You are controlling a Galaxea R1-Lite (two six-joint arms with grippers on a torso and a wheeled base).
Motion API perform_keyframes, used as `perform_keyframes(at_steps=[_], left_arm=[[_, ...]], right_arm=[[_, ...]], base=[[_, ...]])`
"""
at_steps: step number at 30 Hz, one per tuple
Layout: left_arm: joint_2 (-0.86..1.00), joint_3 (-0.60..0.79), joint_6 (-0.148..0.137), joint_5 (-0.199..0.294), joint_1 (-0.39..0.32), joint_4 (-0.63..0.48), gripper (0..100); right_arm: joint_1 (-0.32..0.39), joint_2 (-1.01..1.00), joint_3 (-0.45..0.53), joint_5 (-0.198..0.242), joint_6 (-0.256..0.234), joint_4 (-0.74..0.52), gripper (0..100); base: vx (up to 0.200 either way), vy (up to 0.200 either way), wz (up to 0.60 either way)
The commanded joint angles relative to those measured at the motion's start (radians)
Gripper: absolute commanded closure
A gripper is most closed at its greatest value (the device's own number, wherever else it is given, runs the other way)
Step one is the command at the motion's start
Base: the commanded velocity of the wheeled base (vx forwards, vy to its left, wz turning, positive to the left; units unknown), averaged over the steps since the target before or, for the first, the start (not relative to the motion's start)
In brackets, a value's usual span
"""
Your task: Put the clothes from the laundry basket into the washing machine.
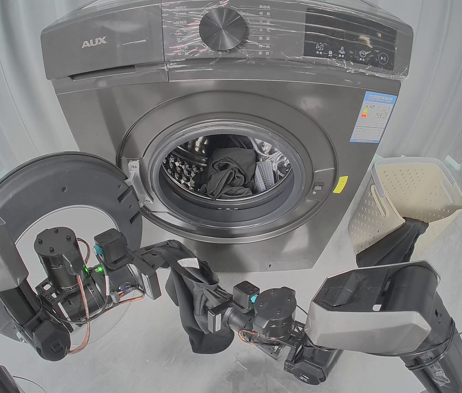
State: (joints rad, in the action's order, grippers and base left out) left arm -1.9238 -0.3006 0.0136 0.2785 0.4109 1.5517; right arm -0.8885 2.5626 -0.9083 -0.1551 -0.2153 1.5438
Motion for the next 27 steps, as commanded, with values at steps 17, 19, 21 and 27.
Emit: perform_keyframes(at_steps=[17,19,21,27], left_arm=[[-0.001,0.002,0.000,-0.001,0.005,0.001,100],[-0.001,0.002,0.000,-0.001,0.006,0.001,100],[-0.001,0.002,0.002,-0.001,0.006,0.001,100],[-0.001,0.002,0.002,-0.001,0.006,0.001,100]], right_arm=[[0.042,-0.019,-0.012,-0.011,0.022,-0.002,0],[0.037,-0.019,-0.020,-0.011,0.022,-0.004,0],[0.033,-0.018,-0.021,-0.011,0.022,-0.002,0],[0.031,-0.010,-0.026,-0.011,0.022,-0.002,0]], base=[[0.000,0.000,0.00],[0.000,0.000,0.00],[0.000,0.000,0.00],[0.000,0.000,0.00]])
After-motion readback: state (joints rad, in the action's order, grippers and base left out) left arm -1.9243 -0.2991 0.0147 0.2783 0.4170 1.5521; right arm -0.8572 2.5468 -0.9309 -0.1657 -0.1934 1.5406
